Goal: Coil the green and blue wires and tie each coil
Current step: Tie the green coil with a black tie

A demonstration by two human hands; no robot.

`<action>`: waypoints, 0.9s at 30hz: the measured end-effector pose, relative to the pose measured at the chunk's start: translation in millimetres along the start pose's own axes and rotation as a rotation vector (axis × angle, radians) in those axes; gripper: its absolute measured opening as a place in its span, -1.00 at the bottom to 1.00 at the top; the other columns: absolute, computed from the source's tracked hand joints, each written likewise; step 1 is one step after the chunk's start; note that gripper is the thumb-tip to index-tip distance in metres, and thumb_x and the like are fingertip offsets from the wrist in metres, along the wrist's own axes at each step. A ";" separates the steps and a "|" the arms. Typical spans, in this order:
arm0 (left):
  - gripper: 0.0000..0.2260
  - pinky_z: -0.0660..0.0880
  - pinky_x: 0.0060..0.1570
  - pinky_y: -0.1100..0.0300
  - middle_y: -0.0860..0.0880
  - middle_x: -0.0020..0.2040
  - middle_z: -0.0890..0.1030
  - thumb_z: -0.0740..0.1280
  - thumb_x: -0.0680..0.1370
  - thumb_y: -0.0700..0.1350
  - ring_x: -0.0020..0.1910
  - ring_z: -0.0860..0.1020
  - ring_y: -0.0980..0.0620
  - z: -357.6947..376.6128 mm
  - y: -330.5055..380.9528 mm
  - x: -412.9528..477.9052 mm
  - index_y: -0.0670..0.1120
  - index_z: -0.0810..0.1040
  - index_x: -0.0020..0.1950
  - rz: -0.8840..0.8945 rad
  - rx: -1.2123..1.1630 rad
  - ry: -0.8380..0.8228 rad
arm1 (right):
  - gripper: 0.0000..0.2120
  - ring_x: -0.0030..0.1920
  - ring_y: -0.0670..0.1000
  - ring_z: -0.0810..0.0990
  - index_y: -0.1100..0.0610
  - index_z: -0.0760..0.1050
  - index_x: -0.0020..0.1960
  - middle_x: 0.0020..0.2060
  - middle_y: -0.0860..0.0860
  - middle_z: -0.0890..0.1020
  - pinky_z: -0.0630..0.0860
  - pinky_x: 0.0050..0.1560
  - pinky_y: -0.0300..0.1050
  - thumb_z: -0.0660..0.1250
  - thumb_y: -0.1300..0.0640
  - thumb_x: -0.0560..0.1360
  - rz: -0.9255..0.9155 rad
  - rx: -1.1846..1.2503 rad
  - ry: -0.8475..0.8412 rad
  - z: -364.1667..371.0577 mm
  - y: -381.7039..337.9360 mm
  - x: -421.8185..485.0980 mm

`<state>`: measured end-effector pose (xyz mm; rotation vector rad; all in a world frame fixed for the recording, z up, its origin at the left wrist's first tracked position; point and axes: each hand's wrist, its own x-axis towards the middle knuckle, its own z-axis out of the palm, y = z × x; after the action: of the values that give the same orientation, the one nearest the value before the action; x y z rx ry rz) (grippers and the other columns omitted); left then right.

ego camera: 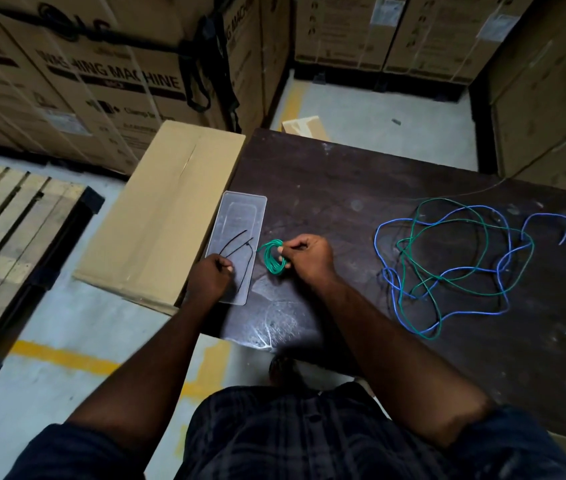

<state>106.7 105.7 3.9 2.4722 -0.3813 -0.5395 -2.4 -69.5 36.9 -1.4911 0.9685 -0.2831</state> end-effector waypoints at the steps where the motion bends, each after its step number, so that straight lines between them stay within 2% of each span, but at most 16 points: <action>1: -0.93 0.39 -0.07 0.26 -0.09 -0.06 0.69 0.39 0.46 -0.13 0.00 0.62 -0.10 0.8 -2.3 0.4 -0.08 0.64 -0.08 0.003 0.013 -0.011 | -0.84 -0.58 -0.13 0.49 0.13 0.58 -0.31 -0.42 0.09 0.62 0.43 -0.51 -0.30 0.49 0.33 0.35 -0.001 0.000 -0.004 1.0 -0.4 0.0; 4: -0.93 0.47 -0.08 0.29 -0.03 -0.14 0.70 0.41 0.43 -0.08 -0.09 0.65 -0.02 5.5 -4.3 0.9 -0.04 0.65 -0.14 -0.005 0.024 -0.055 | -0.87 -0.58 -0.13 0.50 0.17 0.60 -0.29 -0.42 0.08 0.63 0.43 -0.51 -0.30 0.49 0.35 0.34 -0.002 0.001 -0.008 2.6 0.7 -0.9; 6: -0.93 0.55 -0.07 0.20 -0.02 -0.18 0.69 0.41 0.41 -0.05 -0.13 0.65 -0.02 10.5 -2.4 0.5 -0.04 0.63 -0.18 -0.002 0.037 -0.072 | -0.92 -0.58 -0.14 0.50 0.23 0.61 -0.26 -0.43 0.08 0.62 0.43 -0.52 -0.30 0.50 0.34 0.34 -0.002 0.002 -0.010 2.7 1.1 -1.8; 13: -0.86 0.53 -0.14 0.17 -0.03 -0.19 0.66 0.43 0.42 -0.02 -0.13 0.62 -0.07 27.0 12.2 4.6 -0.01 0.52 -0.26 -0.047 0.075 -0.058 | -0.93 -0.59 -0.15 0.50 0.25 0.61 -0.24 -0.44 0.07 0.61 0.41 -0.53 -0.33 0.50 0.34 0.34 0.016 0.007 -0.016 -0.6 -0.8 -8.4; 16: -0.84 0.57 -0.12 0.07 -0.06 -0.19 0.64 0.39 0.45 0.02 -0.11 0.61 -0.11 30.8 17.2 9.1 -0.04 0.52 -0.22 -0.024 0.137 -0.033 | -0.79 -0.54 -0.12 0.53 0.10 0.58 -0.36 -0.41 0.08 0.64 0.45 -0.51 -0.30 0.51 0.34 0.32 0.022 0.008 -0.014 -2.8 2.1 -8.1; 18: -0.84 0.58 -0.10 0.05 -0.09 -0.15 0.65 0.38 0.46 0.02 -0.08 0.62 -0.14 32.0 20.6 9.9 -0.06 0.54 -0.18 -0.004 0.176 -0.021 | -0.75 -0.53 -0.09 0.54 0.07 0.56 -0.40 -0.40 0.07 0.64 0.46 -0.50 -0.27 0.51 0.34 0.32 0.024 0.012 -0.014 -5.2 3.4 -7.9; 24: -0.89 0.56 -0.05 0.04 -0.15 -0.08 0.64 0.32 0.47 -0.07 -0.04 0.62 -0.18 30.5 23.1 9.4 -0.09 0.56 -0.09 0.055 0.251 -0.038 | -0.78 -0.54 -0.09 0.54 0.08 0.57 -0.36 -0.41 0.08 0.63 0.46 -0.50 -0.28 0.51 0.33 0.32 0.019 0.016 -0.003 -14.4 3.1 -12.6; 27: -0.89 0.56 -0.06 0.02 -0.14 -0.08 0.63 0.35 0.48 -0.05 -0.04 0.60 -0.18 29.3 22.5 8.9 -0.08 0.53 -0.09 0.075 0.238 -0.017 | -0.85 -0.56 -0.10 0.52 0.16 0.59 -0.32 -0.43 0.10 0.62 0.43 -0.52 -0.30 0.52 0.33 0.31 0.017 0.036 -0.013 -16.2 4.7 -16.0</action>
<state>97.8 70.5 -7.5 2.6690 -0.5724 -0.5093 -25.2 -69.1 41.7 -1.4491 0.9606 -0.2768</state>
